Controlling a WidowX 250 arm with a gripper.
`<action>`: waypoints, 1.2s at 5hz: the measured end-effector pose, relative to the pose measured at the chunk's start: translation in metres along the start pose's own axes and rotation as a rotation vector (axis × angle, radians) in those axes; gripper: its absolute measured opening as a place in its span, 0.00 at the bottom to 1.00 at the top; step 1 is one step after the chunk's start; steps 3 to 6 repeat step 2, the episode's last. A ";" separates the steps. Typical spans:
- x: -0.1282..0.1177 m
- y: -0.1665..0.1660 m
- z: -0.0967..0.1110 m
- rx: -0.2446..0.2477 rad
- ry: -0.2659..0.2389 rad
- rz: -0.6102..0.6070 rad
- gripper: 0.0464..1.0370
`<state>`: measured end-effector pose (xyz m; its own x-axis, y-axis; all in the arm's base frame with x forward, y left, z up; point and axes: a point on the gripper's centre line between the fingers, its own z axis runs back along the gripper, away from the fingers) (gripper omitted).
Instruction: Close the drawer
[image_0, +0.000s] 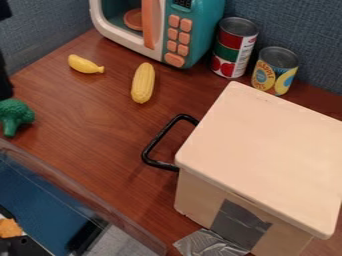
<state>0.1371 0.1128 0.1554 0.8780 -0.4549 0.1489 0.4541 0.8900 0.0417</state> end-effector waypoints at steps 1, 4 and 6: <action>-0.014 0.004 -0.001 -0.001 0.056 -0.010 0.96; -0.024 0.006 0.001 0.015 0.099 -0.016 0.96; -0.024 0.006 0.001 0.015 0.099 -0.016 0.96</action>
